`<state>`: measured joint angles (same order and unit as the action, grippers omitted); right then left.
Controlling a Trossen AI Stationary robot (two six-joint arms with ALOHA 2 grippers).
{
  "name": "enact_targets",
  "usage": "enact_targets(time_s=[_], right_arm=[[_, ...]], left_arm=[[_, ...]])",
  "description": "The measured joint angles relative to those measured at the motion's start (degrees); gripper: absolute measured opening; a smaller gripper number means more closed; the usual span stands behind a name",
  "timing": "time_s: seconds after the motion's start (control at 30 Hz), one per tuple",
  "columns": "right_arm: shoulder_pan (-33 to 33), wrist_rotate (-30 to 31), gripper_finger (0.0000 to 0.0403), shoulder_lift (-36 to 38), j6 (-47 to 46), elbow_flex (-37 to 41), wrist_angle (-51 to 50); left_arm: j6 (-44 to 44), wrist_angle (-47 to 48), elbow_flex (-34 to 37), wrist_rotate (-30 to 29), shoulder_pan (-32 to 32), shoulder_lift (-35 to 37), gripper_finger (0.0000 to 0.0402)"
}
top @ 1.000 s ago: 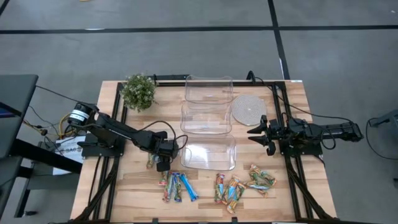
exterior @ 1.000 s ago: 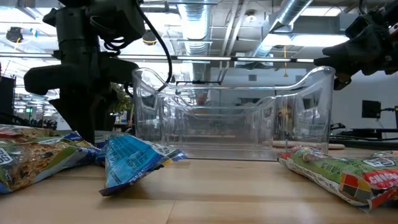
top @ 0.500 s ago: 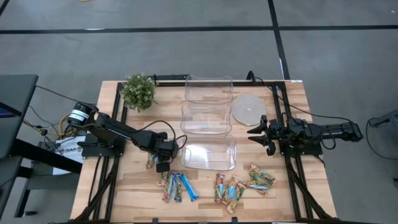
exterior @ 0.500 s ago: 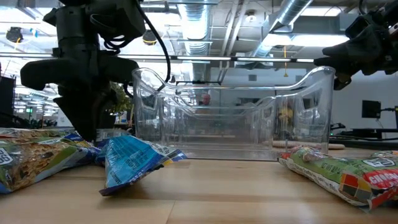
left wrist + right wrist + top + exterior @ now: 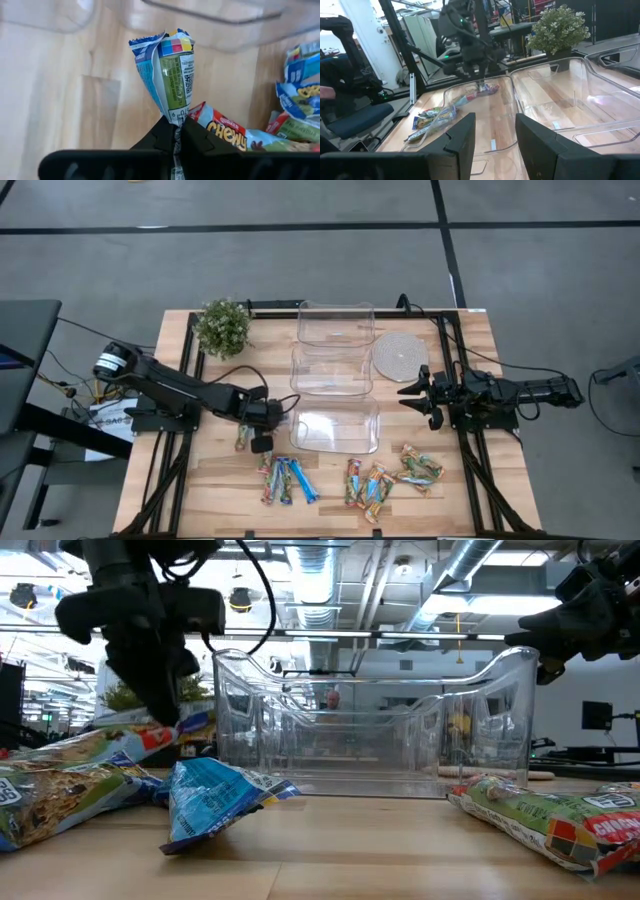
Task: Pick and place Granola Bars by type
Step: Put the blue granola bar into the top transparent bin
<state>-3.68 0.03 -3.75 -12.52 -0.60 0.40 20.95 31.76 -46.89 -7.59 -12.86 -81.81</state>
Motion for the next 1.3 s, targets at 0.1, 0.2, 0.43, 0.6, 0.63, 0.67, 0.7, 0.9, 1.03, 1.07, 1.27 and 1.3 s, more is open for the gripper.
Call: enact_targets(time_s=[0.1,0.2,0.43,0.6,0.63,0.67,0.7,0.9,1.03,1.07,1.27,1.3], right_arm=[[0.0,0.0,0.0134,0.0,0.0,0.0,0.0],[0.0,0.0,0.0134,0.0,0.0,0.0,0.0],[0.01,0.0,0.0133,0.0,-0.01,0.0,0.01],[0.0,0.0,0.0134,0.0,-0.02,0.0,0.0],[0.0,0.0,0.0133,0.0,0.0,0.0,0.0],[0.02,0.0,0.0133,0.0,0.0,0.0,0.0],[0.02,0.0,0.0133,0.02,-0.02,0.0,0.0],[0.0,0.0,0.0134,0.0,-0.02,-0.02,0.01],[0.0,0.0,0.0133,0.0,0.0,-0.02,0.0],[0.0,0.0,0.0133,0.0,0.0,-0.02,0.0],[0.0,0.0,0.0134,0.0,0.0,-0.02,0.0],[0.0,0.0,0.0134,0.0,-0.02,-0.02,0.0]], left_arm=[[0.08,0.69,0.0,-2.04,0.0,1.91,0.0005],[0.23,1.27,-0.01,-3.8,0.0,3.05,0.0005],[0.87,2.98,-0.02,-5.25,0.0,3.22,0.0005],[0.89,2.41,-0.02,-6.15,0.0,3.95,0.0005],[0.89,1.92,-0.02,-6.55,0.0,4.19,0.0005],[0.89,1.74,-0.02,-6.77,0.0,4.63,0.0005],[0.9,1.76,-0.02,-7.11,0.0,5.28,0.0005],[2.25,1.75,-0.02,-9.46,1.07,10.34,0.0005],[3.68,1.5,-0.02,-11.04,2.28,14.4,0.0005],[4.02,1.19,-0.02,-11.57,2.58,15.54,0.0005],[5.29,-2.48,-0.02,-17.16,4.21,22.16,0.0005],[5.31,-3.2,-0.03,-18.29,4.42,23.24,0.0005]])
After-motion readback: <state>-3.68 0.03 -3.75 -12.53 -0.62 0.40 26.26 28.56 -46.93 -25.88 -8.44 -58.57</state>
